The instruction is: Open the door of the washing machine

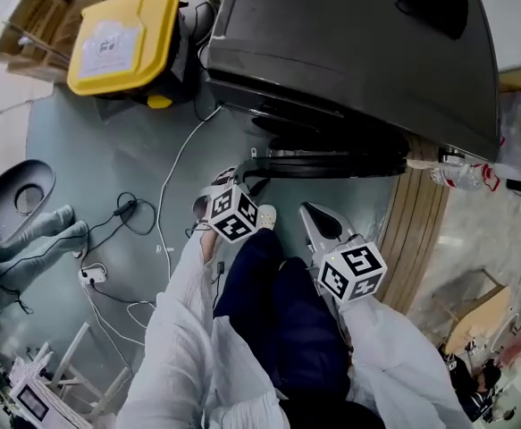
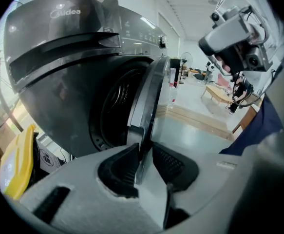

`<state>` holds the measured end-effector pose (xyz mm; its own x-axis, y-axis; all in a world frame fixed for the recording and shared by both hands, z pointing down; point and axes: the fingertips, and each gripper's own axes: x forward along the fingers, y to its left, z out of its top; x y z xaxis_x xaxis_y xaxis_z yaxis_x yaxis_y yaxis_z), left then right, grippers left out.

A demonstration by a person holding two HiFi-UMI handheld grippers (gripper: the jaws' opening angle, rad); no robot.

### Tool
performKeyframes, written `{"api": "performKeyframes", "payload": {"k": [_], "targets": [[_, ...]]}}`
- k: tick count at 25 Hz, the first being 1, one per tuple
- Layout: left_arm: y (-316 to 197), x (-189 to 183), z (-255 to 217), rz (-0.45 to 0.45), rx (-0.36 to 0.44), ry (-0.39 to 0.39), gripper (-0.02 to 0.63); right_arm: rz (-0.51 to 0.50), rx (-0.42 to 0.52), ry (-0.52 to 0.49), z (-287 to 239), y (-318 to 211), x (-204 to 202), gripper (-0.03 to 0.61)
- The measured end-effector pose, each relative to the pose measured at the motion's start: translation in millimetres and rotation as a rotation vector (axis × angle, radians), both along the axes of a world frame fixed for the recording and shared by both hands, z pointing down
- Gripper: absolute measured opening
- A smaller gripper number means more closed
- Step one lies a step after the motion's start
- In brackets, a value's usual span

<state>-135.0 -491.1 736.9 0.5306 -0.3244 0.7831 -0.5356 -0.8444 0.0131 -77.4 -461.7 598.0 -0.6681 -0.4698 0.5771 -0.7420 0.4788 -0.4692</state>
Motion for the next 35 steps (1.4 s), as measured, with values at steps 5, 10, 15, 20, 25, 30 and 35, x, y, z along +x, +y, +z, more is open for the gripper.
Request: {"api": "performKeyframes", "payload": {"k": [5, 10, 15, 20, 25, 30, 35], "targets": [[38, 10, 1, -0.001, -0.027, 0.017, 0.084, -0.014, 0.009, -0.015, -6, 21, 0, 0.009], [68, 21, 2, -0.02, -0.034, -0.001, 0.08, -0.017, -0.001, -0.032, -6, 48, 14, 0.009], [96, 35, 3, -0.103, -0.029, -0.029, 0.08, 0.005, 0.0, -0.068, -6, 76, 39, 0.009], [130, 52, 4, -0.188, -0.023, -0.02, 0.08, -0.016, 0.018, -0.064, 1, 115, 72, 0.009], [160, 74, 3, -0.261, -0.008, -0.036, 0.078, -0.045, 0.031, -0.059, 5, 155, 105, 0.009], [195, 98, 5, -0.264, -0.014, -0.05, 0.074, -0.005, 0.034, -0.053, 7, 186, 130, 0.009], [225, 124, 4, -0.263, -0.022, 0.005, 0.071, 0.055, 0.047, -0.046, 6, 209, 151, 0.009]]}}
